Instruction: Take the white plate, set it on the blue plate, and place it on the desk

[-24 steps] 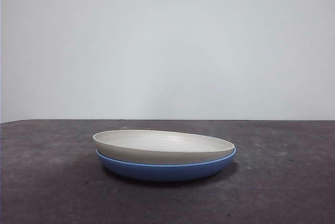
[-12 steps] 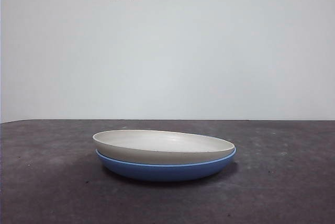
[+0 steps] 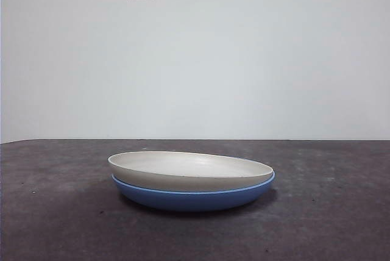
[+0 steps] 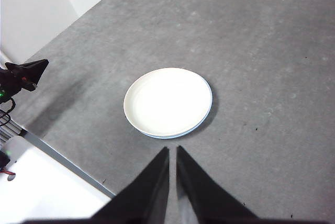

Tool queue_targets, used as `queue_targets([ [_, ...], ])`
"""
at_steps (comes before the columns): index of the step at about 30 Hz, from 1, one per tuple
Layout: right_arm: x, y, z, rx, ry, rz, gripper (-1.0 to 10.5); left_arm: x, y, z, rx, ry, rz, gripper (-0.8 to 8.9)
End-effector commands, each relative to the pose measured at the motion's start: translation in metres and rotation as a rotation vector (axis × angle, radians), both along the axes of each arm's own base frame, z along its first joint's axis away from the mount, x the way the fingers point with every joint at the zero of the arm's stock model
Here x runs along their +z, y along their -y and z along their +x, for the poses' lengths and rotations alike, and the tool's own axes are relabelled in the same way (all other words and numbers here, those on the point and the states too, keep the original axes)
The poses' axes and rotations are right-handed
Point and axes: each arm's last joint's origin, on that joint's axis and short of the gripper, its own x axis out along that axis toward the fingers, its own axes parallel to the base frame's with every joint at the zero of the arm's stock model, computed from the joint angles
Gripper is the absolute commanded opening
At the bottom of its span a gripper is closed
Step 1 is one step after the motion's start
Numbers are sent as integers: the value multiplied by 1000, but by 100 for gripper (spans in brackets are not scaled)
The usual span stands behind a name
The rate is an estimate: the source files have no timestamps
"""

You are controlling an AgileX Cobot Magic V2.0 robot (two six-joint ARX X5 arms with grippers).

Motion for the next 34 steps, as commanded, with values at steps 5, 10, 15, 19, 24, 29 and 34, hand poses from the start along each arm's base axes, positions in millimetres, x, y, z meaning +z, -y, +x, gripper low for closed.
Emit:
queue_targets([
  [5,-1,0,0,-31,-13,-7,20,-8,0,1,6,-26,1,26],
  [10,-27,-2,24,-141,110,-114,20,-8,0,1,6,-26,1,26],
  [15,-88,2,65,-261,333,-142,21,-8,0,1,6,-26,1,26],
  [19,-140,7,85,-324,496,-140,20,-8,0,1,6,-26,1,26],
  [24,-198,12,100,-519,528,-141,21,-8,0,1,6,-26,1,26],
  [29,-237,12,103,-651,482,-185,20,-8,0,1,6,-26,1,26],
  [34,-256,9,104,-644,456,-198,20,-8,0,1,6,-26,1,26],
])
